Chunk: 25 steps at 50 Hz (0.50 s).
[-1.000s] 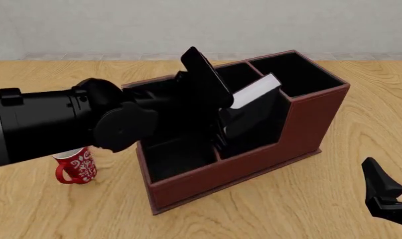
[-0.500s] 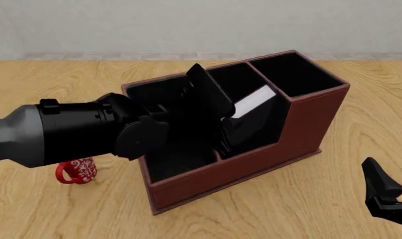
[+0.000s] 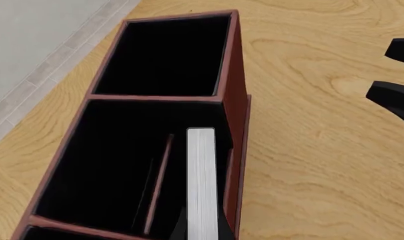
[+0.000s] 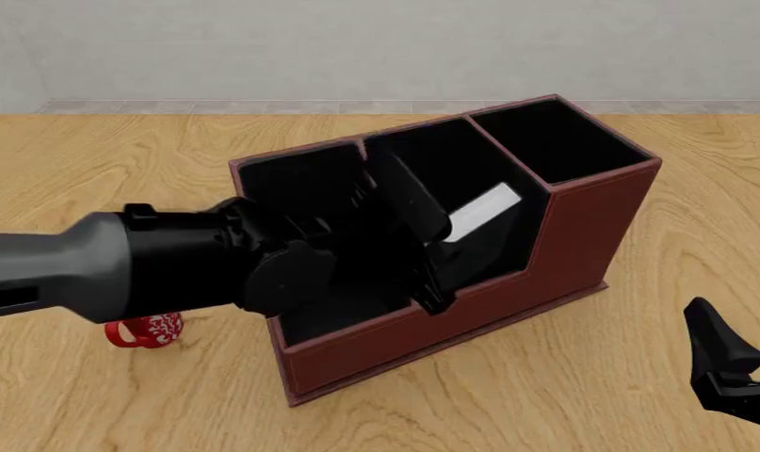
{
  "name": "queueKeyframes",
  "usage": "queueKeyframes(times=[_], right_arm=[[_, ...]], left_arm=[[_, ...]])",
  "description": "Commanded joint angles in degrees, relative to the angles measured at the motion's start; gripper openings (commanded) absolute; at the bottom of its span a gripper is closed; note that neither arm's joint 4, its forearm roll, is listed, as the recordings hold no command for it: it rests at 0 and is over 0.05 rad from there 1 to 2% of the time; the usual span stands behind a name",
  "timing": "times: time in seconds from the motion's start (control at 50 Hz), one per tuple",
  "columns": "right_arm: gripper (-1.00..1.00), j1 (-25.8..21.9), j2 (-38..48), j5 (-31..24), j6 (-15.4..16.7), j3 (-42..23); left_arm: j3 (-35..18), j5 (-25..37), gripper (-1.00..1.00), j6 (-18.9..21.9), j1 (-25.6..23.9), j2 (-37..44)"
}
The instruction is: Pick up the book and place it in the back compartment of the caddy.
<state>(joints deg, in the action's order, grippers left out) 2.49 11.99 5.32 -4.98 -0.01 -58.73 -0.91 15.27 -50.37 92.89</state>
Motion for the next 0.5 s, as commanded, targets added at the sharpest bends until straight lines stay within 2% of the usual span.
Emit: queueKeyframes(times=[0.02, 0.16, 0.18, 0.5], right_arm=[[1.0, 0.01, 0.08, 0.1, 0.01, 0.0], [1.0, 0.02, -0.17, -0.15, 0.02, 0.0], [1.0, 0.02, 0.06, 0.06, 0.01, 0.0], [1.0, 0.04, 0.34, 0.3, -0.01, 0.0]], left_arm=[[-0.64, -0.88, -1.0, 1.27, 0.55, 0.78], [-1.0, -0.56, -1.0, 1.12, 0.76, 0.61], [-0.95, -0.66, 1.0, 1.14, 0.76, 0.51], [0.08, -1.39, 1.0, 1.62, 0.67, -0.19]])
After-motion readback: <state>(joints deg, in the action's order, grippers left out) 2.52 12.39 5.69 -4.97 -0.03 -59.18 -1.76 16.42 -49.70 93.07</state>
